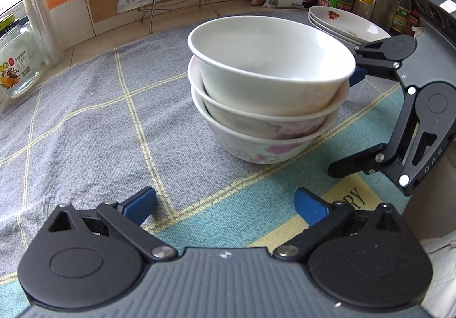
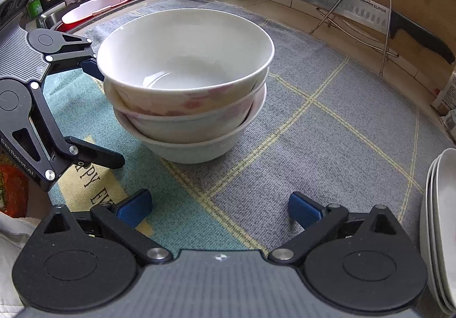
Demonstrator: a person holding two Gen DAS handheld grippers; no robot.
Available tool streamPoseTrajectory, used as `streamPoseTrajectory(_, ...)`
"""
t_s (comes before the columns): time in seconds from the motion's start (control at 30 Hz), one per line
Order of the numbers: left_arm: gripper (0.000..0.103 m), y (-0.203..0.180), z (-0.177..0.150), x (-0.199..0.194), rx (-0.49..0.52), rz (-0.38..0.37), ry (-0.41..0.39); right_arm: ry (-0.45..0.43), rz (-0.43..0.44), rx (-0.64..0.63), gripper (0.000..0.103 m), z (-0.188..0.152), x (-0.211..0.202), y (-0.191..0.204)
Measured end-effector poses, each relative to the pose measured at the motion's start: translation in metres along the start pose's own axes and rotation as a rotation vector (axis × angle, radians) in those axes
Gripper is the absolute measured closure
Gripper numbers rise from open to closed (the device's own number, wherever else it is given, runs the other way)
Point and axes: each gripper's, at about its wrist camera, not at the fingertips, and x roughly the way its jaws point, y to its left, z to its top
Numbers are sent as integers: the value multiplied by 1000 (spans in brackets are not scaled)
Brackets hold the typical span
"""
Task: Organize plates and bowls
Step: 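Grasp the three-bowl stack from opposite sides with both grippers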
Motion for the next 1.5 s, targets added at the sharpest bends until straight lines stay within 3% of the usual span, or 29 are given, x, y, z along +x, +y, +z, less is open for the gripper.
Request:
streamPoseTrajectory(0.3,0,8,2,4,86,-67,-50,-72,-6,8,0,-14,-4,0)
streamPoseTrajectory(0.63,1,16,9,10,192,-149,-81,-46,-27,31,0,-3,1,2)
streamPoseTrajectory(0.93,3,27,27,9,331,-269,-134,-52,15,-112,0,27,-2,13)
streamPoseTrajectory(1.17,4,23,35,7,376,-303,-147,-41,79,-217,2,40,2,6)
streamPoseTrajectory(1.5,11,23,42,9,441,-343,-119,-27,160,-300,14,49,-9,-2)
